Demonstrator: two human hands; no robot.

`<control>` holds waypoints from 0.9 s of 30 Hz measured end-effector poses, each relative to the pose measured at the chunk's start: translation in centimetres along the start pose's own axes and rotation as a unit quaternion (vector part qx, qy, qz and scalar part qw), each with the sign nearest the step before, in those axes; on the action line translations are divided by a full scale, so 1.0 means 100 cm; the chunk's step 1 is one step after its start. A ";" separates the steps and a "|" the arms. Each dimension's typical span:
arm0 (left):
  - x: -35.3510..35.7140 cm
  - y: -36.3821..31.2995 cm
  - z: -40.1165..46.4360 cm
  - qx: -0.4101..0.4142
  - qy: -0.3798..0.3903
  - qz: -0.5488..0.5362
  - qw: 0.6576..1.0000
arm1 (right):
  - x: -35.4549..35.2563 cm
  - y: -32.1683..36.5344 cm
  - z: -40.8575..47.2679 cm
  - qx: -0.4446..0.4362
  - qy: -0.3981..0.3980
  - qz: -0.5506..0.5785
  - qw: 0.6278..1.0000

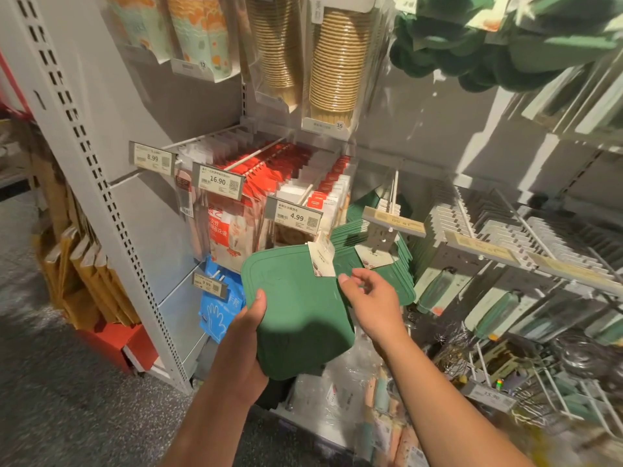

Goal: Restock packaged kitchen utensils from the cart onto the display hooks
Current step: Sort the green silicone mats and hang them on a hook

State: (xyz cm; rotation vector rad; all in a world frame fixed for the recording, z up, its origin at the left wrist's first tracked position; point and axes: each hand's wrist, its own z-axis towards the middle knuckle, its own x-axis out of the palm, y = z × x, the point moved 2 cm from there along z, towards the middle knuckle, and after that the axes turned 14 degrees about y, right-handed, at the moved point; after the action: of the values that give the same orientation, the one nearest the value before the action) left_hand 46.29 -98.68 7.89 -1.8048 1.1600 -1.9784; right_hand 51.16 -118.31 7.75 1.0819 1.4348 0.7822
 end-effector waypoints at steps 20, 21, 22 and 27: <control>-0.015 0.022 0.004 -0.085 -0.033 0.127 0.988 | -0.023 0.000 -0.010 -0.117 -0.027 0.091 0.989; -0.015 0.024 0.004 -0.088 -0.031 0.131 0.987 | -0.025 0.000 -0.011 -0.123 -0.030 0.084 0.988; -0.015 0.026 0.005 -0.091 -0.028 0.137 0.986 | -0.027 0.000 -0.010 -0.126 -0.033 0.079 0.988; -0.009 0.030 0.005 -0.103 -0.003 0.168 0.980 | -0.039 0.005 -0.003 -0.124 -0.066 0.062 0.988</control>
State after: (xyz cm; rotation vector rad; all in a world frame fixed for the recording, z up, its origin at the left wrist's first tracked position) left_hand 45.96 -100.24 5.17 -1.5704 1.5997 -1.7124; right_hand 50.78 -121.69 9.67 1.0162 1.1341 0.9338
